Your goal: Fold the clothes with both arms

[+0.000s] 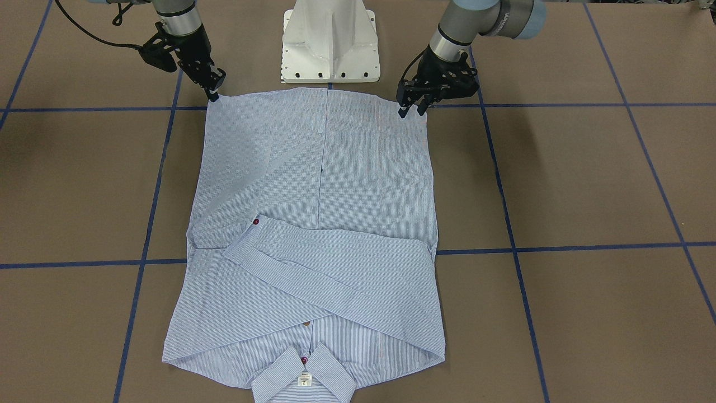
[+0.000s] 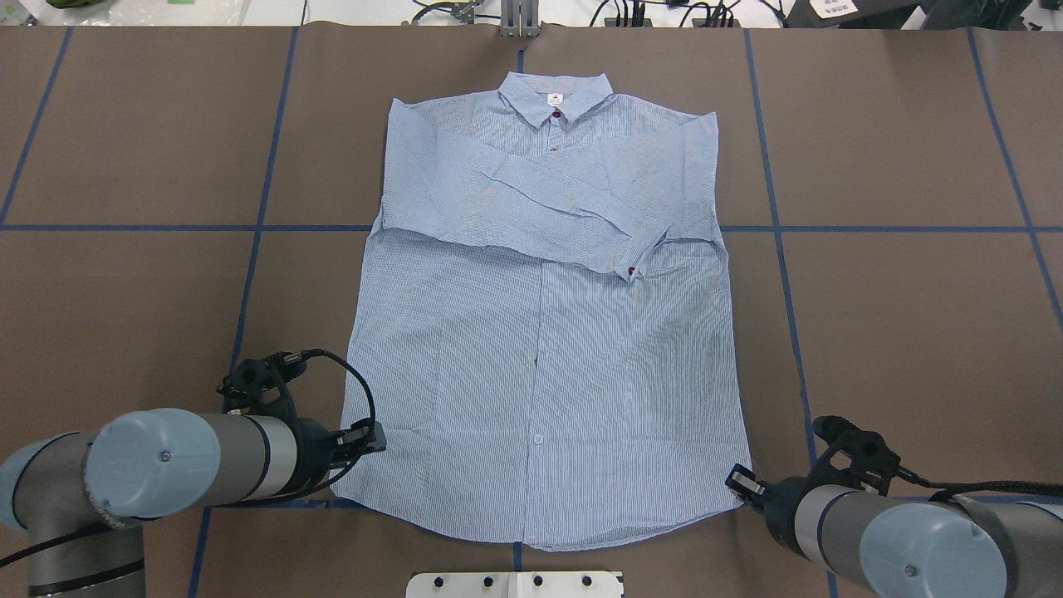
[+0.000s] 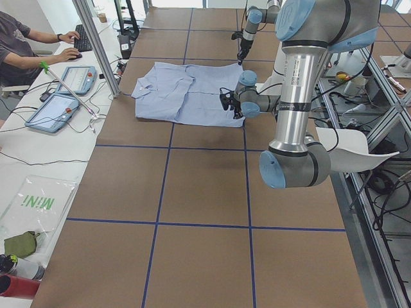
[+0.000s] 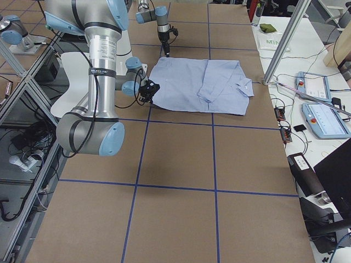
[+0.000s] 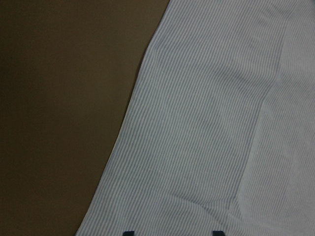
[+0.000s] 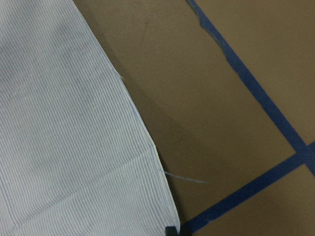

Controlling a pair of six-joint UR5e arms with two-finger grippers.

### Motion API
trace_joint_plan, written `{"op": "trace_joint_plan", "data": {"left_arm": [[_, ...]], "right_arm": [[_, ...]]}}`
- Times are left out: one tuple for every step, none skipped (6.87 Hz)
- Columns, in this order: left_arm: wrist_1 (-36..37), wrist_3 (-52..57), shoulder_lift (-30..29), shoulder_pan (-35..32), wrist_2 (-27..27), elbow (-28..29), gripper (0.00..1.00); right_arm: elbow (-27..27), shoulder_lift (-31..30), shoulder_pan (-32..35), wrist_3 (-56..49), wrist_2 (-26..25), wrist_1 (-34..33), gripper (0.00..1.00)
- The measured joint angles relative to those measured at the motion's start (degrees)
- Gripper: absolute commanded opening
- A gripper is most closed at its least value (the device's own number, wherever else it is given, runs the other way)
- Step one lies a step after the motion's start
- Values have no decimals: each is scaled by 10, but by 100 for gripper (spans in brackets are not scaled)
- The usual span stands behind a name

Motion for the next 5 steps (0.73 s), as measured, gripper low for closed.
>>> {"op": "trace_joint_plan", "data": {"left_arm": [[8,-3,1,7,8,2,58],[16,-4,2,10,11,5,58],[25,-4,2,11,12,6,58],[36,-4,3,11,12,5,58],[49,-5,4,12,12,4,58]], "right_arm": [[0,0,0,0,0,0,0],[0,0,1,0,0,0,0],[0,0,1,0,0,0,0],[0,1,1,0,0,0,0],[0,1,1,0,0,0,0]]}}
